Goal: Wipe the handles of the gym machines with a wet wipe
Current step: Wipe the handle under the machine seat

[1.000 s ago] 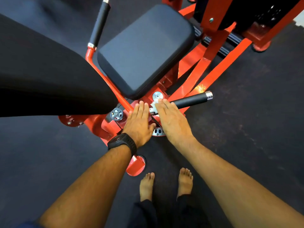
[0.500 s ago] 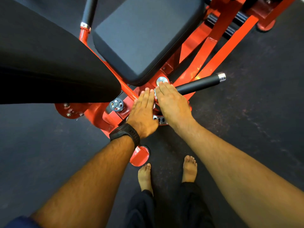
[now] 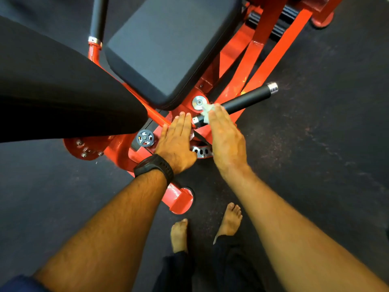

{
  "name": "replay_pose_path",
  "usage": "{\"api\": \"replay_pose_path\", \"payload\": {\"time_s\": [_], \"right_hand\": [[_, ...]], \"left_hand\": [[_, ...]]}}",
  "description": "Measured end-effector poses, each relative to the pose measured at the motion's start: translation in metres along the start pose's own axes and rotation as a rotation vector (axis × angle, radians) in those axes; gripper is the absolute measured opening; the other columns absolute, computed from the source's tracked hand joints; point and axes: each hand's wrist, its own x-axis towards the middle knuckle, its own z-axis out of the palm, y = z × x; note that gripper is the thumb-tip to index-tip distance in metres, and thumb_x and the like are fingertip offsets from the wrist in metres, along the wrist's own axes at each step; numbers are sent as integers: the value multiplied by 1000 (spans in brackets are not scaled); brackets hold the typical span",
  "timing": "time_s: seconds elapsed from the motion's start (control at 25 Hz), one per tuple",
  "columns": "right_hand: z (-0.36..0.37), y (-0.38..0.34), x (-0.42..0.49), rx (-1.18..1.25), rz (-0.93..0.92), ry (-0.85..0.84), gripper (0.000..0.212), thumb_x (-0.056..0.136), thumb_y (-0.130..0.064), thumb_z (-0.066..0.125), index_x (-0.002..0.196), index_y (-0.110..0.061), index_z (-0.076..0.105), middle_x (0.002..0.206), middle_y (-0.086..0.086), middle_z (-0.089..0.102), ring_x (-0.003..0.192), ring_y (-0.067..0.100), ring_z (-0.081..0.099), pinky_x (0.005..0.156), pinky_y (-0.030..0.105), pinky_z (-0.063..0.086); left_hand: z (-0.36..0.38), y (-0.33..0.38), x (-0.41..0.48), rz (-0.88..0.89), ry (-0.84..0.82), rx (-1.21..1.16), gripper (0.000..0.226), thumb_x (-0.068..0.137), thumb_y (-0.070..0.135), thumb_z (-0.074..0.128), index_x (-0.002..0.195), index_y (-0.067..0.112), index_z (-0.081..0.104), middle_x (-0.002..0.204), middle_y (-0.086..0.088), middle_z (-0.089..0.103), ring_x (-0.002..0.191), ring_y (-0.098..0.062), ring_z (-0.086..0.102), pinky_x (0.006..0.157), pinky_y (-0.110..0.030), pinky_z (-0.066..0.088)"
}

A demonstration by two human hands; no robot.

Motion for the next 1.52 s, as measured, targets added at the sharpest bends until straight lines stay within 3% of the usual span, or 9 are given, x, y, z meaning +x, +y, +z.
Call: {"api": "replay_pose_path", "payload": {"time_s": [0.12,0.2,0.28,0.44,0.68,0.76,0.96,1.12,1.52], "right_hand": [[3,-50,4,603,660,279,36,107,-22,44,138,-16,59,134,8,63,126,15,56,107,19,36],[7,-75,16,869,944,481,34,107,-23,43,132,-9,63,100,4,71,96,-3,64,86,6,42],[14,-80,33,901,1073,561,27,104,-9,47,120,-1,67,81,-10,60,80,-3,62,76,0,37],[33,-67,48,1037,1202,559,27,96,-3,49,80,-18,63,76,-8,59,89,29,68,88,47,56],[28,-46,41,1299,1307,491,31,95,3,52,77,-17,66,71,0,64,61,13,64,61,30,59],[24,-49,35,1282,1211,456,30,95,5,52,82,-17,68,73,3,65,62,11,63,62,24,57],[42,-44,11,266,467,406,33,89,6,52,115,-1,71,111,19,71,100,18,58,91,12,36],[23,-4,15,-310,-196,98,43,91,-3,42,128,1,62,133,17,61,131,30,52,105,37,47],[-16,20,39,-496,-266,-16,37,93,-1,41,124,-4,61,129,13,61,132,30,51,104,38,48]], "left_hand": [[-2,-2,-1,32,-9,-11,102,90,31,65,159,17,-7,168,-2,-7,154,-18,-7,122,-41,-8],[-5,-7,-1,88,-31,-4,95,96,39,59,160,16,-8,168,-2,-8,154,-19,-7,125,-45,-6],[-8,-15,-2,161,-41,31,94,97,44,56,159,15,-8,168,-2,-9,154,-18,-8,124,-42,-9],[-13,-31,5,279,-46,100,102,86,27,64,159,15,-7,168,-3,-5,154,-16,-3,120,-35,-10],[-24,-36,9,339,-145,152,114,71,11,65,159,14,-8,168,-5,-4,155,-19,-3,123,-38,-4],[-22,-36,8,326,-140,159,115,71,11,65,159,14,-9,168,-4,-4,155,-19,-3,123,-39,-3],[-20,-36,11,317,-150,151,117,71,12,66,158,16,-11,168,-2,-5,154,-19,-5,123,-40,-5],[-18,-34,11,300,-144,142,119,69,10,66,158,16,-13,168,-2,-8,154,-17,-8,121,-38,-9],[-14,-33,10,282,-110,174,123,67,14,70,158,15,-13,168,-3,-8,154,-20,-7,120,-38,-10]]}}
